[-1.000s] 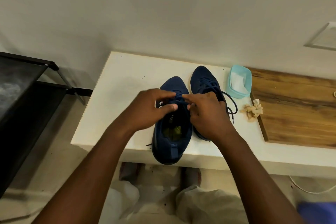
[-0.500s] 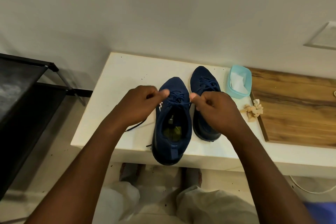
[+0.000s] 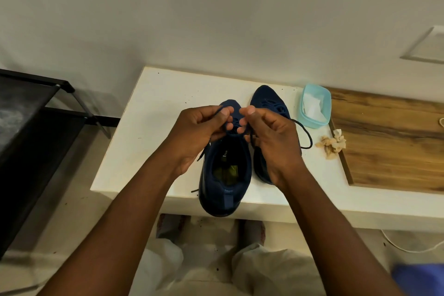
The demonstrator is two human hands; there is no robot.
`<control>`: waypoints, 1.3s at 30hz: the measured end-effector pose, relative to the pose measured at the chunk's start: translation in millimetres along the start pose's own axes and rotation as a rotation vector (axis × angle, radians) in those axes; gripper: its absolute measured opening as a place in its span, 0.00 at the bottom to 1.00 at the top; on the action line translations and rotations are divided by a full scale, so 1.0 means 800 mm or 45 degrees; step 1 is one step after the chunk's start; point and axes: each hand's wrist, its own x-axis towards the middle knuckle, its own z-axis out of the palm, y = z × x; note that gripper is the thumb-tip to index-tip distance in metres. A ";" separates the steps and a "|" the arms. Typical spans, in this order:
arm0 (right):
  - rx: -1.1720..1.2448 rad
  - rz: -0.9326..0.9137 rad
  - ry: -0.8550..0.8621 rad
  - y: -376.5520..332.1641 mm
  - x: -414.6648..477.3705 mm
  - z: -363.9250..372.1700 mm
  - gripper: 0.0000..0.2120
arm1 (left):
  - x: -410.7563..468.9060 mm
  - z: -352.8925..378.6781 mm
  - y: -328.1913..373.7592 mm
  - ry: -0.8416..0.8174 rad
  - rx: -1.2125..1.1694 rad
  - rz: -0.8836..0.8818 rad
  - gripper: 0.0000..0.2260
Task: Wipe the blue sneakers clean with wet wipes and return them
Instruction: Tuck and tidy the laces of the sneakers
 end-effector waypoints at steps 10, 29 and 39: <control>-0.132 -0.221 -0.046 0.000 -0.001 0.000 0.12 | 0.001 0.001 -0.002 0.035 0.105 0.082 0.10; -0.206 -0.194 0.040 0.010 0.006 -0.004 0.14 | 0.002 0.001 -0.003 -0.036 0.166 0.031 0.08; -0.053 -0.284 -0.088 0.008 0.005 -0.008 0.07 | 0.001 -0.002 0.003 -0.012 -0.001 -0.098 0.05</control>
